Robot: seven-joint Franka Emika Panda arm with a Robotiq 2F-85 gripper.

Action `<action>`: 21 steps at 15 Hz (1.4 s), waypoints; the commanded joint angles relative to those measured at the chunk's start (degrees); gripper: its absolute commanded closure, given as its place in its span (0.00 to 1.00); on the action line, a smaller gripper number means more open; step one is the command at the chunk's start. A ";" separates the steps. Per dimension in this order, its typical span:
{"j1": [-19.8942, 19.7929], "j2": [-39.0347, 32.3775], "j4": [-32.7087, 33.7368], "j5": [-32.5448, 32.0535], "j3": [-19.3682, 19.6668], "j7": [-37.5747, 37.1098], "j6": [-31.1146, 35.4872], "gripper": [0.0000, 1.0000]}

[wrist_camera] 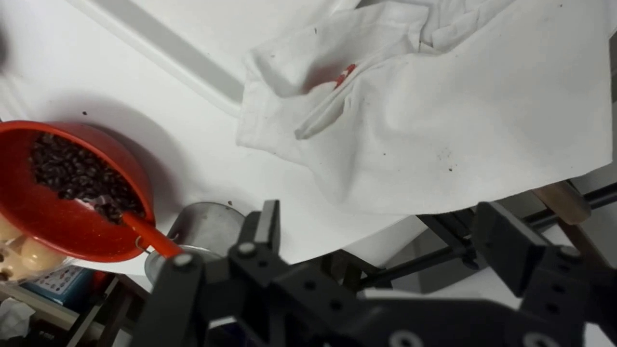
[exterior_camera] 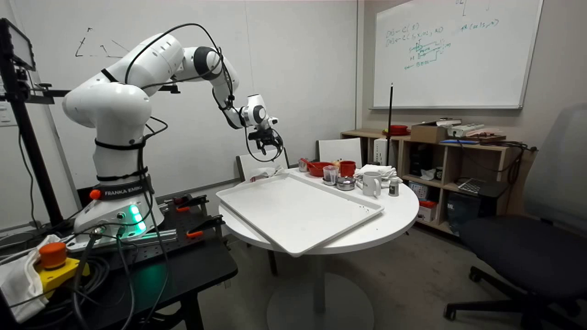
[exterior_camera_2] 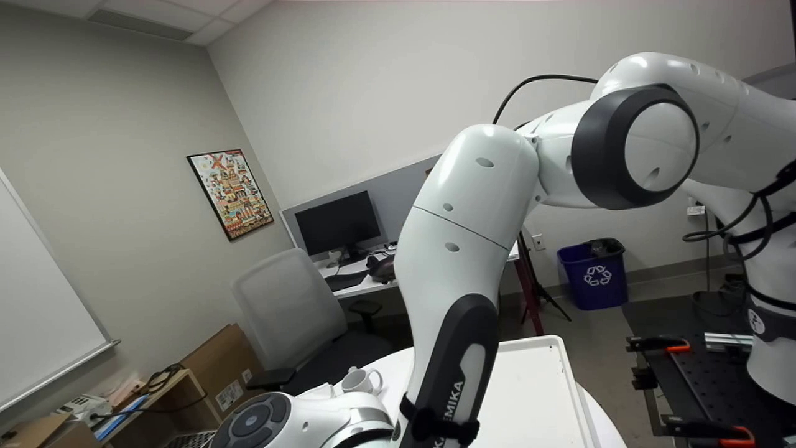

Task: Pick up the white towel and wipe the the white tray.

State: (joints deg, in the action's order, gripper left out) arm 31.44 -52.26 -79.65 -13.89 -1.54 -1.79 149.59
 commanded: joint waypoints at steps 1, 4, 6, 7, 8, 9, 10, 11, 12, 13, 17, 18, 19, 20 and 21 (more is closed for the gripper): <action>0.59 7.42 -8.74 -0.57 0.60 -1.86 3.91 0.00; -0.06 12.52 -15.43 -1.60 0.82 -4.31 8.53 0.00; -0.42 15.68 -20.22 -1.70 1.86 -5.95 11.24 0.00; -0.62 17.08 -22.47 -1.73 2.46 -6.72 12.55 0.00; -1.01 18.45 -24.99 -1.72 3.05 -7.39 14.00 0.00; -1.29 19.71 -27.49 -1.84 3.89 -8.17 15.90 0.00; -1.49 20.93 -29.86 -1.83 4.70 -8.91 17.50 0.00; -1.90 22.08 -32.39 -1.70 5.47 -9.35 19.53 0.00; -2.43 23.19 -34.93 -1.40 6.14 -9.50 21.63 0.00; -3.04 24.12 -37.34 -1.01 6.81 -9.59 23.79 0.00; -9.46 26.09 -45.85 2.93 5.53 -6.81 32.33 0.00; -12.27 26.10 -47.63 4.09 4.09 -5.71 34.30 0.00; -15.61 26.25 -49.26 5.18 2.07 -4.57 35.92 0.00; -18.92 26.25 -50.62 6.20 -0.18 -3.70 37.36 0.00; -22.76 25.90 -51.67 6.88 -3.02 -2.78 39.08 0.00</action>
State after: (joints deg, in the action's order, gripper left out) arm 17.34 -28.27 -126.04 -10.03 2.11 -7.91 184.23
